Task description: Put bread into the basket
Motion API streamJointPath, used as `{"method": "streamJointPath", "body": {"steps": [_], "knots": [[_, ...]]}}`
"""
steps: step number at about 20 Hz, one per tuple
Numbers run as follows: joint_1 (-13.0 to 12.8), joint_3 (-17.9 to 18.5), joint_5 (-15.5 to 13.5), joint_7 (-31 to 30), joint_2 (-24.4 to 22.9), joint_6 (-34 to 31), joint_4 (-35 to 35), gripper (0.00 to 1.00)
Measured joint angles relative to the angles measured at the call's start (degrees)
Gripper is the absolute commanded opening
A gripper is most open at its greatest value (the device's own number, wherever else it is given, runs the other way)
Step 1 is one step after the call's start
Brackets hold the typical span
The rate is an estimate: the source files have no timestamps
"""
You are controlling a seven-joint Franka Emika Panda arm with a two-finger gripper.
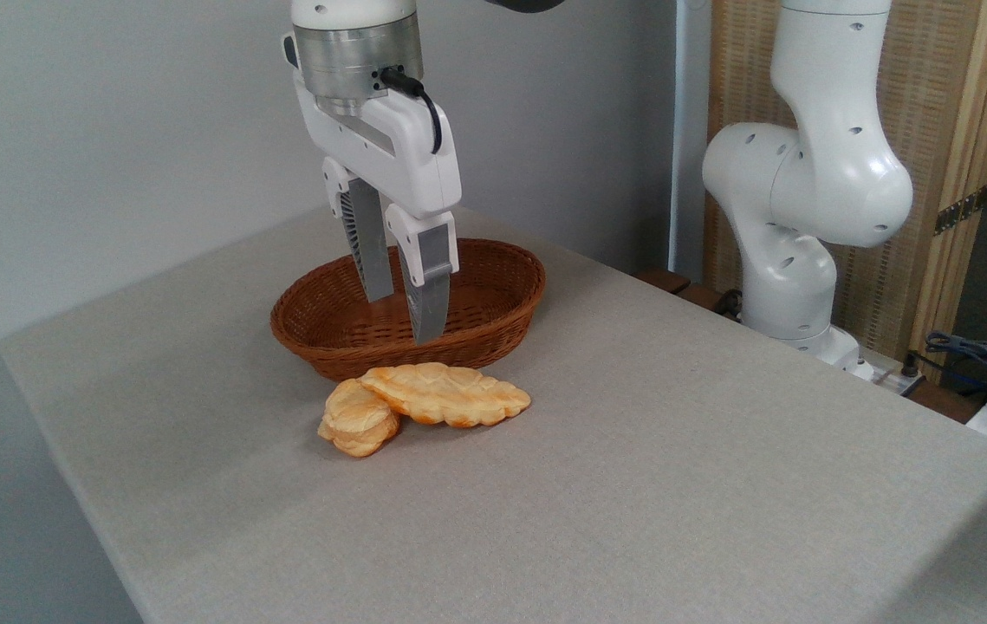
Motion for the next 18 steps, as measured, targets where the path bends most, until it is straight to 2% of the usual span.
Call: {"method": "streamJointPath", "body": {"steps": [18], "knots": [[0.1, 0.1, 0.0, 0.0, 0.0, -2.1, 0.0, 1.0]]}}
